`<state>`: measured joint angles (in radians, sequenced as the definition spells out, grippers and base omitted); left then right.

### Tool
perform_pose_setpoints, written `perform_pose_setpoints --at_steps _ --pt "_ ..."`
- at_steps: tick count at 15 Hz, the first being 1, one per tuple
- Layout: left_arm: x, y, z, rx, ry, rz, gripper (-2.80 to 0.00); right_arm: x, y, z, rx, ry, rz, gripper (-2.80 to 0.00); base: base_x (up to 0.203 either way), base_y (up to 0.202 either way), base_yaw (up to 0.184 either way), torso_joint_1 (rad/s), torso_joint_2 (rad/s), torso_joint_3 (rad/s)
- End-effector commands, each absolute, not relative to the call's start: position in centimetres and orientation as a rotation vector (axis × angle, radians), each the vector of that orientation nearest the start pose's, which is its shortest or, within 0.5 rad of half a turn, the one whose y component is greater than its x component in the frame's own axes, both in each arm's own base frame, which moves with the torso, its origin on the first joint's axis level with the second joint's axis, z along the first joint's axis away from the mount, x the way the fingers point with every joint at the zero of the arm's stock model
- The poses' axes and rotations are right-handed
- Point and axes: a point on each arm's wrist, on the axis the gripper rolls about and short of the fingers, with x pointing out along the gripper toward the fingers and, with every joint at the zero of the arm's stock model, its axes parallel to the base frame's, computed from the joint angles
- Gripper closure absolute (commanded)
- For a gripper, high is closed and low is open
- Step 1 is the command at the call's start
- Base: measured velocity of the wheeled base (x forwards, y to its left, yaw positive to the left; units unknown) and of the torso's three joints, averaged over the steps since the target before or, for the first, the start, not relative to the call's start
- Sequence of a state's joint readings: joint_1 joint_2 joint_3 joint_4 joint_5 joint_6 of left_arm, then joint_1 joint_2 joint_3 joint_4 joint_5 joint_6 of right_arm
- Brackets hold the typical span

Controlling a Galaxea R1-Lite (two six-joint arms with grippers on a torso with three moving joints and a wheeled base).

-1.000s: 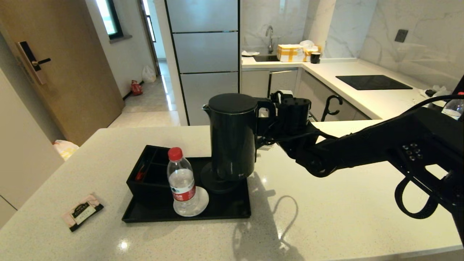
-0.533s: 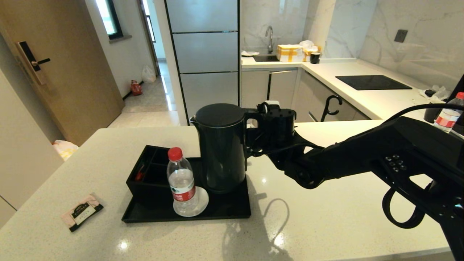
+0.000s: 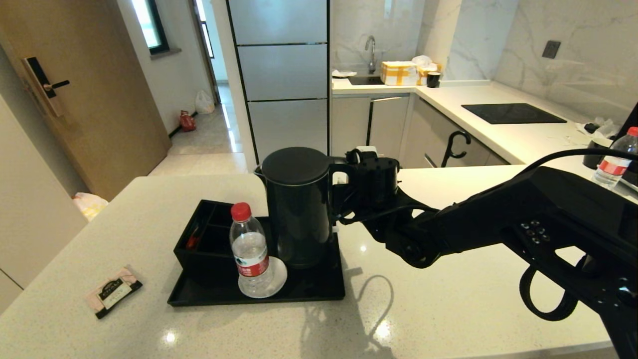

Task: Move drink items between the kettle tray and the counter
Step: Return the kettle to its original position

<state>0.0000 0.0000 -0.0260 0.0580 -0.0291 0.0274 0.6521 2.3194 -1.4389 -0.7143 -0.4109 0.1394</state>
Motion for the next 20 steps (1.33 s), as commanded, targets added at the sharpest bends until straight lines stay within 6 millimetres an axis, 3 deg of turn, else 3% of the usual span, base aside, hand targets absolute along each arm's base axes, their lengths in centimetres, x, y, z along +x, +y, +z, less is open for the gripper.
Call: perform_pose_setpoints --at_steps 1,3,4,12,20 --pt "-2.5 -0.1 7.7 0.027 0.030 -0.030 0.00 38.1 28.1 11.4 0.052 0.163 0.229 0.00 0.000 0.000 0.000 0.000 0.00 0.000" --pt "-2.5 -0.1 7.7 0.027 0.032 -0.030 0.00 38.1 28.1 11.3 0.046 0.166 0.220 0.00 0.000 0.000 0.000 0.000 0.00 0.000" --pt "-2.5 -0.1 7.7 0.027 0.032 -0.030 0.00 38.1 28.1 11.3 0.047 0.164 0.214 -2.80 0.000 0.000 0.000 0.000 0.00 0.000" --pt "-2.5 -0.1 7.7 0.027 0.032 -0.030 0.00 37.8 27.7 11.9 0.054 0.162 0.225 -2.80 0.000 0.000 0.000 0.000 0.00 0.000" --pt "-2.5 -0.1 7.7 0.027 0.032 -0.030 0.00 34.8 25.4 14.0 0.071 0.171 0.306 -2.80 0.000 0.000 0.000 0.000 0.00 0.000"
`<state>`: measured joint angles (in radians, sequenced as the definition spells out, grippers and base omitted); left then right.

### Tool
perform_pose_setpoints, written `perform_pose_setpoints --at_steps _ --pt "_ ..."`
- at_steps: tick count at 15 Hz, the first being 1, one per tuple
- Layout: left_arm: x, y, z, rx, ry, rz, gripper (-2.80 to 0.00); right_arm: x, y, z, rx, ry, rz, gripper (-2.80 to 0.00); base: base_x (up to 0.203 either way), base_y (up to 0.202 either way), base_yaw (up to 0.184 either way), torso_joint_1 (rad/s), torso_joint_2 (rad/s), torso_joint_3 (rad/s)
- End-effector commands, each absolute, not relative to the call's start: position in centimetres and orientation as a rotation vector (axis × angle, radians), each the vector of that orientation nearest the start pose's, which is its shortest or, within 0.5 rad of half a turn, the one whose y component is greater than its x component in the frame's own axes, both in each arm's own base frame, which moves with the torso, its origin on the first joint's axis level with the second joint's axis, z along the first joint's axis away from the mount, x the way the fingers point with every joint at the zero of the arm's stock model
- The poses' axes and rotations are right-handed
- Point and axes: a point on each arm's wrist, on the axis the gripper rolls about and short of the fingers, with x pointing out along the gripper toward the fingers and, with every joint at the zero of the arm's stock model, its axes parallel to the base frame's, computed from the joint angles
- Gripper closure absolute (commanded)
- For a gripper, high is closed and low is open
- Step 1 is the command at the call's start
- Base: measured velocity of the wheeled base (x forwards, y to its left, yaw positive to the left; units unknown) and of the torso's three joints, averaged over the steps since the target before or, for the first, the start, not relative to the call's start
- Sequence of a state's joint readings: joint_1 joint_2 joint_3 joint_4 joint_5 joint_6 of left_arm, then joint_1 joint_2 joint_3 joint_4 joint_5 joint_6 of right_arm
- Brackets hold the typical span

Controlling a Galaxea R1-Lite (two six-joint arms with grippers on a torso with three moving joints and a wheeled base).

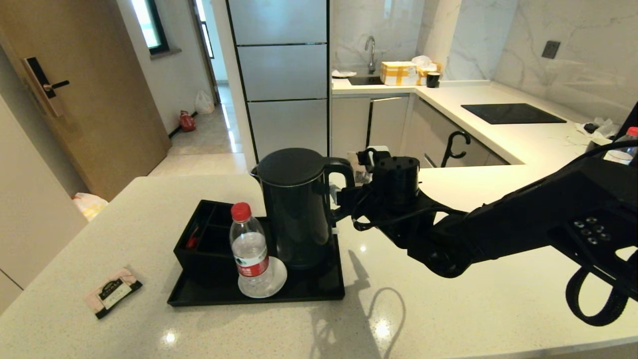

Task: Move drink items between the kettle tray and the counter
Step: Return the kettle to its original position, then return the tea bag to its original position

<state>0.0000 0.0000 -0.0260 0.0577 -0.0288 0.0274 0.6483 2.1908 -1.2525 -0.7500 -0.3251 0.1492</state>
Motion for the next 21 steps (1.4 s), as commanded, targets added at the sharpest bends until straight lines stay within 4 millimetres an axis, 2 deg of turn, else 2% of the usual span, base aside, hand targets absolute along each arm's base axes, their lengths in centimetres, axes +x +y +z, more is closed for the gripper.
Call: perform_pose_setpoints --at_steps 1,5,7,10,11,12,13,14,15,16,18,21 --pt "-2.5 -0.1 7.7 0.027 0.032 -0.030 0.00 34.7 25.0 14.0 0.069 0.176 0.301 -2.80 0.000 0.000 0.000 0.000 0.00 0.000" --pt "-2.5 -0.1 7.7 0.027 0.031 -0.030 0.00 33.8 23.0 14.7 0.073 0.178 0.289 -2.80 0.000 0.000 0.000 0.000 0.00 0.000" --pt "-2.5 -0.1 7.7 0.027 0.032 -0.030 0.00 33.1 22.1 16.6 0.089 0.145 0.287 -2.80 0.000 0.000 0.000 0.000 0.00 0.000" --pt "-2.5 -0.1 7.7 0.027 0.032 -0.030 0.00 32.9 21.7 16.7 0.087 0.157 0.292 -2.80 0.000 0.000 0.000 0.000 0.00 0.000" --pt "-2.5 -0.1 7.7 0.027 0.030 -0.030 0.00 32.2 21.2 17.3 0.090 0.165 0.311 -2.80 0.000 0.000 0.000 0.000 0.00 0.000" --pt "-2.5 -0.1 7.7 0.027 0.032 -0.030 0.00 31.0 20.3 18.9 0.103 0.152 0.335 -2.80 0.000 0.000 0.000 0.000 0.00 0.000" --pt "-2.5 -0.1 7.7 0.027 0.032 -0.030 0.00 29.2 19.0 21.3 0.124 0.119 0.364 -2.80 0.000 0.000 0.000 0.000 0.00 0.000" --pt "-2.5 -0.1 7.7 0.027 0.032 -0.030 0.00 27.4 17.8 23.1 0.135 0.103 0.386 0.00 0.000 0.000 0.000 0.000 0.00 0.000" --pt "-2.5 -0.1 7.7 0.027 0.030 -0.030 0.00 25.4 16.3 24.8 0.144 0.089 0.398 0.00 0.000 0.000 0.000 0.000 0.00 0.000" --pt "-2.5 -0.1 7.7 0.027 0.030 -0.030 0.00 23.7 15.1 25.8 0.143 0.100 0.404 0.00 0.000 0.000 0.000 0.000 0.00 0.000" --pt "-2.5 -0.1 7.7 0.027 0.031 -0.030 0.00 20.8 12.9 26.9 0.142 0.127 0.394 0.00 0.000 0.000 0.000 0.000 0.00 0.000" --pt "-2.5 -0.1 7.7 0.027 0.030 -0.030 0.00 15.1 8.3 29.2 0.140 0.129 0.265 0.00 0.000 0.000 0.000 0.000 0.00 0.000"
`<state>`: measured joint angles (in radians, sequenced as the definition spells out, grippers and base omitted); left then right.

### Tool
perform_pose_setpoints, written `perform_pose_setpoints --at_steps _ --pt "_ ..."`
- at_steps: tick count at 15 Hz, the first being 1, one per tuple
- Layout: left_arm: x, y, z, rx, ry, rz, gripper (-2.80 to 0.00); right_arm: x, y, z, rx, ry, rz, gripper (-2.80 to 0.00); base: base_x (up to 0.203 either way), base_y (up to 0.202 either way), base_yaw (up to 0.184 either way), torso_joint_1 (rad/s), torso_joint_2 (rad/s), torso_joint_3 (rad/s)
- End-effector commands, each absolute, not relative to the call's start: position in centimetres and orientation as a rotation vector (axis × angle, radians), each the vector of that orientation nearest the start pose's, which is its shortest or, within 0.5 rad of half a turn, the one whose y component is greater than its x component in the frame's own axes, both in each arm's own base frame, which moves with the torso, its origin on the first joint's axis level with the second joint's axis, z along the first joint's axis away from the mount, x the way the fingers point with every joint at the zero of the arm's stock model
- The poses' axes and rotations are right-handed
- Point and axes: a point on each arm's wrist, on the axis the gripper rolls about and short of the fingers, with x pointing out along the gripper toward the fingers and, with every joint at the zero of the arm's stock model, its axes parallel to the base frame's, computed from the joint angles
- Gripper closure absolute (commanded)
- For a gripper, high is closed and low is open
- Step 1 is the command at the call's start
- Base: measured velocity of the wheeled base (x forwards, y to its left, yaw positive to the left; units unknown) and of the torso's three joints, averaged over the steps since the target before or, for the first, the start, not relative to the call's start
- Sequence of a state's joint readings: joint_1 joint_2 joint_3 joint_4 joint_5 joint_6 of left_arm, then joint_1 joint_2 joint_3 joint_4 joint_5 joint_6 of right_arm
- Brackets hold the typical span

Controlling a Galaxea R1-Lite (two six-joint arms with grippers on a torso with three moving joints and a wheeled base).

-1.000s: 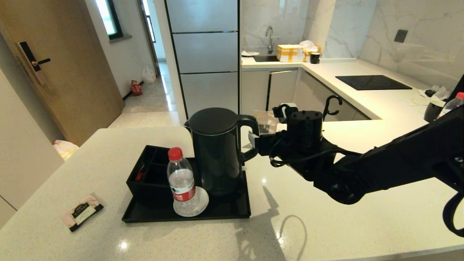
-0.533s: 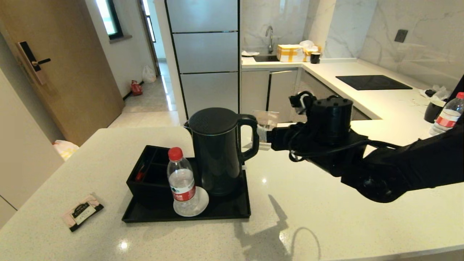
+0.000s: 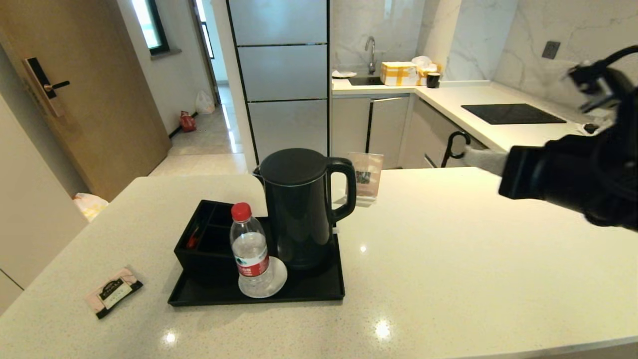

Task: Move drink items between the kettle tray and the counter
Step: Return the tea bag to its original position

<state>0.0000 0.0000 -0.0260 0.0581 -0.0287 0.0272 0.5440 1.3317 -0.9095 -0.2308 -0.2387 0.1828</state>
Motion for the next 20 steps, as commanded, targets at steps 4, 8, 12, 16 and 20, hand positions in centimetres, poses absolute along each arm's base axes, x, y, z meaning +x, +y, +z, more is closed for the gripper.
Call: perform_pose_setpoints --at_steps 4,8,12,16,20 --pt "-2.5 -0.1 7.7 0.027 0.031 -0.030 0.00 4.4 1.4 30.3 0.144 0.117 0.124 0.00 0.000 0.000 0.000 0.000 0.00 0.000" --pt "-2.5 -0.1 7.7 0.027 0.032 -0.030 0.00 -7.9 -2.1 27.0 0.152 0.102 -0.139 0.00 0.000 0.000 0.000 0.000 0.00 0.000" --pt "-2.5 -0.1 7.7 0.027 0.030 -0.030 0.00 -14.8 -0.6 22.4 0.136 0.111 -0.268 0.00 0.000 0.000 0.000 0.000 0.00 0.000" --pt "-2.5 -0.1 7.7 0.027 0.032 -0.030 0.00 -13.3 -0.3 18.8 0.084 -0.030 -0.156 0.00 0.000 0.000 0.000 0.000 0.00 0.000" --pt "-2.5 -0.1 7.7 0.027 0.032 -0.030 0.00 -7.6 -0.2 15.8 0.061 -0.113 -0.112 0.00 0.000 0.000 0.000 0.000 0.00 0.000"
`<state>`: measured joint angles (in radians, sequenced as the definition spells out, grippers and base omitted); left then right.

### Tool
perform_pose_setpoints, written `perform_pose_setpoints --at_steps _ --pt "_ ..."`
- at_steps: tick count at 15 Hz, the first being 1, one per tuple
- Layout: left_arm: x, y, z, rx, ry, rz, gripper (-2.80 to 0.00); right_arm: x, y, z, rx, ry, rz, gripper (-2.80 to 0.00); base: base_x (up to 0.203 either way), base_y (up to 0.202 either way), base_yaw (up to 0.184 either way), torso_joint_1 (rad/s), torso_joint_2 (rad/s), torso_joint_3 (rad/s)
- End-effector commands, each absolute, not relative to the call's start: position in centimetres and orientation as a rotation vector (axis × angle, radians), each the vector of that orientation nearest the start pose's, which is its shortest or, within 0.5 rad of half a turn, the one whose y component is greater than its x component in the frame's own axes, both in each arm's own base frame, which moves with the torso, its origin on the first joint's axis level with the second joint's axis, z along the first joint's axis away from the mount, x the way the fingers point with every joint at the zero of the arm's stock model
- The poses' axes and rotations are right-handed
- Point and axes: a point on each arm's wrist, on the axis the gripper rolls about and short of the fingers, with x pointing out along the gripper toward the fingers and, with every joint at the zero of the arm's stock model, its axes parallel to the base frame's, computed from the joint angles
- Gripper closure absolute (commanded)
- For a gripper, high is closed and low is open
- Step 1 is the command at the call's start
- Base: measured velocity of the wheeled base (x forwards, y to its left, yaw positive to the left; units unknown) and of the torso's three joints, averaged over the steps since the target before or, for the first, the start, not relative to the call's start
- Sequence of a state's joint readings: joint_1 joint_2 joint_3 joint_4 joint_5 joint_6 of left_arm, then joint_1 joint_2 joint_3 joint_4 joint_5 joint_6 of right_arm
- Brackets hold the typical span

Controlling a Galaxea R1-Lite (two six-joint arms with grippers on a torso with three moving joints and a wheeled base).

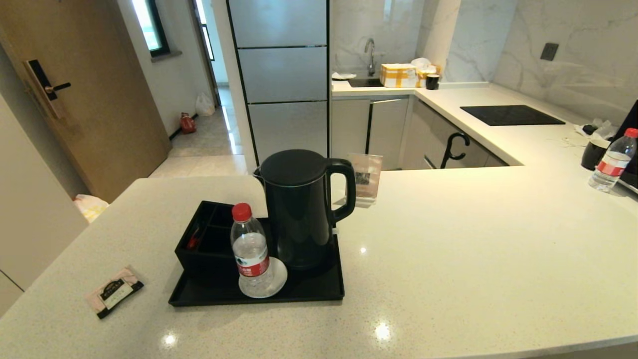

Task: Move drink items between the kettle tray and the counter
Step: Return the tea bag to its original position

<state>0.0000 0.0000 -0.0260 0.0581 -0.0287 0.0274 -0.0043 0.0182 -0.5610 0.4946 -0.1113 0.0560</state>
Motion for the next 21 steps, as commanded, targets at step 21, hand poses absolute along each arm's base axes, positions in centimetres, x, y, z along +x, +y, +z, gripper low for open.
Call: perform_pose_setpoints --at_steps 21 --pt "-2.5 -0.1 7.6 0.056 0.032 -0.031 0.00 -2.3 0.0 7.5 -0.006 0.000 -0.002 0.00 0.000 0.000 0.000 0.000 0.00 0.000"
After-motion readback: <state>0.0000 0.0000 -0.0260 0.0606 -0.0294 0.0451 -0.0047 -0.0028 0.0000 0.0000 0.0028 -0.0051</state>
